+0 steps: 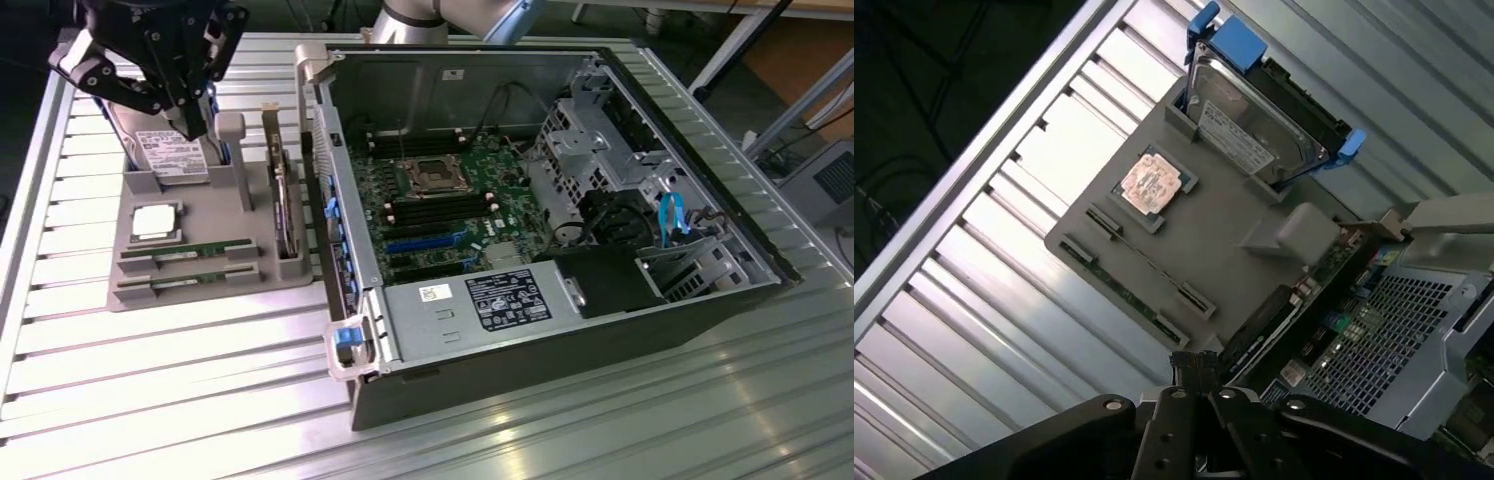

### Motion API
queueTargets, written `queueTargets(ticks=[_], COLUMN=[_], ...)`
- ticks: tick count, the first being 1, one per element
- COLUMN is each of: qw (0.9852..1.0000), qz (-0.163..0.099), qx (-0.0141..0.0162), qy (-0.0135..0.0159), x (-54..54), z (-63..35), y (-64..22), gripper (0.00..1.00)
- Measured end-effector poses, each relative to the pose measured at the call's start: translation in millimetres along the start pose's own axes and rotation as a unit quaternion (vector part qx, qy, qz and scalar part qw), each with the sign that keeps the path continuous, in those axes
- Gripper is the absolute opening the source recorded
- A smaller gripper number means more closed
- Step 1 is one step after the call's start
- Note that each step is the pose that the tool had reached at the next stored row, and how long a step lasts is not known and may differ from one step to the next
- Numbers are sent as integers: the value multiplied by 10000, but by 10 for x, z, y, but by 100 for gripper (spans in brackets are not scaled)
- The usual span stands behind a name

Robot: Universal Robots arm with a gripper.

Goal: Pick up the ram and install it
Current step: 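Pick up the ram and move it above insertion slot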

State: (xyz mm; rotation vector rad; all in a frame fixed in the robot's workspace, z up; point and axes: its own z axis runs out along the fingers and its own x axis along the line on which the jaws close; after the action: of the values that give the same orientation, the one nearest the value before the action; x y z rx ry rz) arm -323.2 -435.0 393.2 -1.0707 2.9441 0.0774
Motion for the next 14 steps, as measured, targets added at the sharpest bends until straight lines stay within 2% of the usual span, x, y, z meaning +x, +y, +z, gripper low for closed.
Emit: queueTargets(ticks=[2,9,14], qw=[9999,9993,9973], qz=[-142,-373,-733], qx=[-2,5,1], qy=[7,29,47], x=[0,0,0], z=[0,1,1], y=[0,0,0], gripper=[10,10,10])
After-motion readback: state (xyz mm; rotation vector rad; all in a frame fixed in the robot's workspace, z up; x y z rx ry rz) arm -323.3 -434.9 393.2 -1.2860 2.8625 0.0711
